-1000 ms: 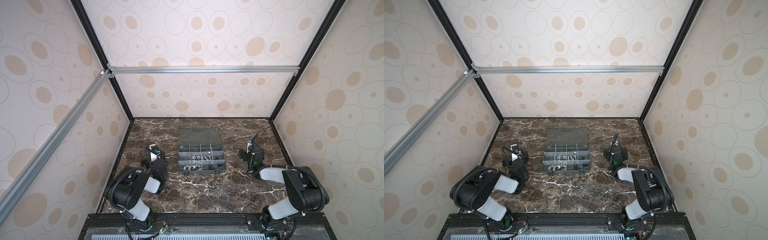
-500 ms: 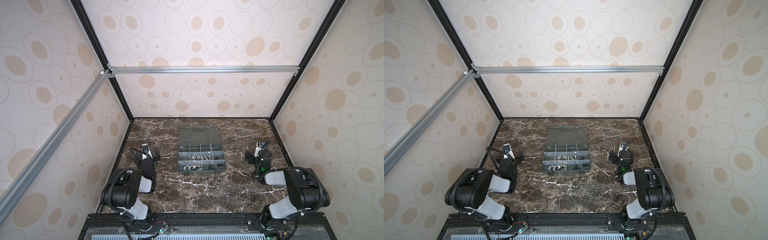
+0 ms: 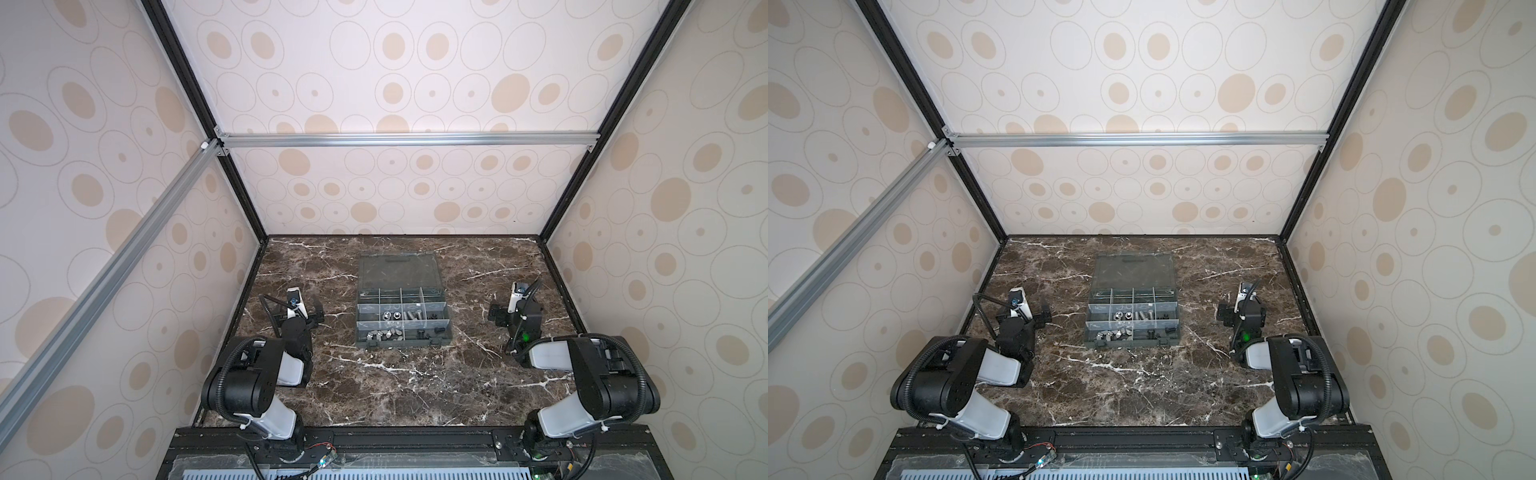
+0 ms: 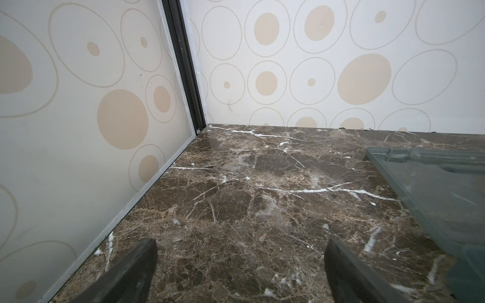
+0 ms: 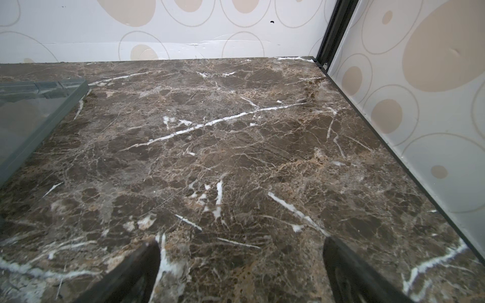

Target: Sort the screws and nuts into containers

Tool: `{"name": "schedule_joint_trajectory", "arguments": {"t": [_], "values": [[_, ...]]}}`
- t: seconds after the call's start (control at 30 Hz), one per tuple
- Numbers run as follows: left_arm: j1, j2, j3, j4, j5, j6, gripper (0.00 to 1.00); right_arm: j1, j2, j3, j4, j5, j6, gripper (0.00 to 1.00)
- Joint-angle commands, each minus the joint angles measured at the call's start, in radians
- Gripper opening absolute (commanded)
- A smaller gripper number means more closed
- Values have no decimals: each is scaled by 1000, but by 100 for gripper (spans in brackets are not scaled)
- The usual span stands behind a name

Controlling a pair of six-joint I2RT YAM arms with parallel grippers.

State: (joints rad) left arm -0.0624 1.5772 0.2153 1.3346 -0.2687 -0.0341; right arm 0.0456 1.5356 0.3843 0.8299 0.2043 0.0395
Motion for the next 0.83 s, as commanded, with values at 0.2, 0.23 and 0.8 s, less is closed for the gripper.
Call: {"name": "schedule_joint_trajectory", "arguments": {"t": [0.2, 0.23, 0.8], "values": [[7, 4, 0, 44, 10, -3, 99, 6, -4, 19, -5, -5, -13, 100], [7, 6, 1, 44, 10, -3, 99, 8, -4, 18, -5, -5, -12, 100], [7, 10, 9, 30, 10, -3, 99, 9, 5, 39, -34, -2, -13, 100]]}}
